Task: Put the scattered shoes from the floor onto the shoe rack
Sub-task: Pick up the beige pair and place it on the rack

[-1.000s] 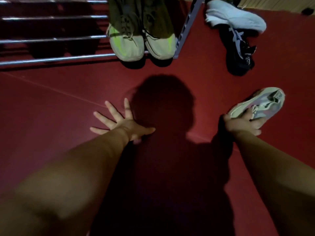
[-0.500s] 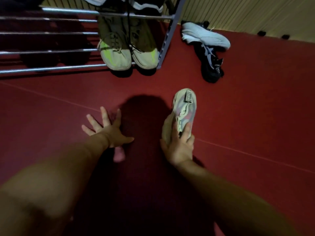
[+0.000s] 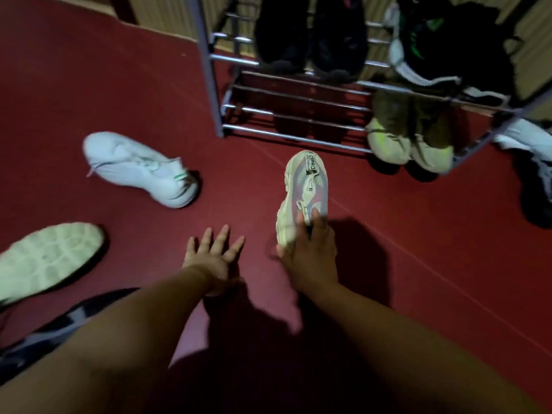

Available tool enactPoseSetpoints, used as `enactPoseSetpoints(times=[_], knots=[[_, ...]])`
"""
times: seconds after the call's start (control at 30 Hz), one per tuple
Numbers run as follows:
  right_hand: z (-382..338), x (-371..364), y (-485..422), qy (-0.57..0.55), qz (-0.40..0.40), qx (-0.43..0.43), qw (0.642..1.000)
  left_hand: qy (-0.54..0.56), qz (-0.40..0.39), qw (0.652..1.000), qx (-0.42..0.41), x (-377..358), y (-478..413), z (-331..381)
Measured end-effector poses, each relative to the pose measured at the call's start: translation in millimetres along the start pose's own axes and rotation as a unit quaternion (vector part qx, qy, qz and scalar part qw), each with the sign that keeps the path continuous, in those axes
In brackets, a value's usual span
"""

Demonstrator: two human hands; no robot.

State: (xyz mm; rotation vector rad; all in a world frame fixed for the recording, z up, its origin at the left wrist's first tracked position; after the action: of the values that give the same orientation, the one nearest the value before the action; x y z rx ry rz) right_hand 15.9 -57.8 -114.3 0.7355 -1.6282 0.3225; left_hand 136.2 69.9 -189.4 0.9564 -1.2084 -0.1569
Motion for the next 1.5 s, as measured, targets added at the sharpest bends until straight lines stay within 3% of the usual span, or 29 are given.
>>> enactPoseSetpoints(times=[0.17, 0.27, 0.43, 0.67, 0.77, 0.9, 0.97, 1.13, 1.27, 1.37, 1.5], knots=[[-56, -23, -3, -0.003, 0.0, 0.042, 0.999, -0.038, 0.023, 0.999, -0.028, -13, 27, -14], [-60, -61, -3, 0.035, -0.103, 0.075, 0.991, -0.044, 0.032, 0.998, -0.012, -13, 36, -32], [-59, -52, 4, 0.073, -0.069, 0.075, 0.992, -0.022, 0.053, 0.997, 0.051, -19, 48, -83], [-103, -36, 1, 0.104, -0.007, 0.158, 0.982, 0.019, 0.143, 0.983, 0.113, -11, 74, -136], [-131, -43, 0, 0.105, -0.013, 0.195, 0.975, 0.106, 0.195, 0.96, 0.171, 1, 83, -177], [-163, -56, 6, 0.098, -0.031, 0.236, 0.966, 0.094, 0.151, 0.942, 0.284, -11, 92, -248], [-172, -62, 10, 0.109, -0.047, 0.253, 0.96, 0.109, 0.14, 0.937, 0.302, -22, 94, -273], [-168, -80, 10, 0.132, -0.121, 0.216, 0.96, 0.087, 0.146, 0.952, 0.253, -22, 87, -296], [-159, -79, 4, 0.14, -0.118, 0.198, 0.963, 0.117, 0.18, 0.955, 0.204, 3, 88, -299], [-154, -75, 1, 0.145, -0.104, 0.193, 0.965, 0.117, 0.17, 0.962, 0.179, 21, 78, -270], [-139, -62, -4, 0.151, -0.063, 0.192, 0.968, 0.113, 0.183, 0.974, 0.068, 50, 53, -188]])
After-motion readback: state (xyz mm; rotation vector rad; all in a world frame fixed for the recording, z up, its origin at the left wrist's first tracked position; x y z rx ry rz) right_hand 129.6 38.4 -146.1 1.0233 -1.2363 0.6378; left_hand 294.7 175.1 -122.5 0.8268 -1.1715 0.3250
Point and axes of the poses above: each hand's wrist, its own y-axis away from the middle knuckle, its own x-axis out of the back of the hand, z = x × y, the point moved 10 cm from there along -y, towards the middle knuckle, and after that the axes turned 3 degrees about y, right-handed, at the moved point
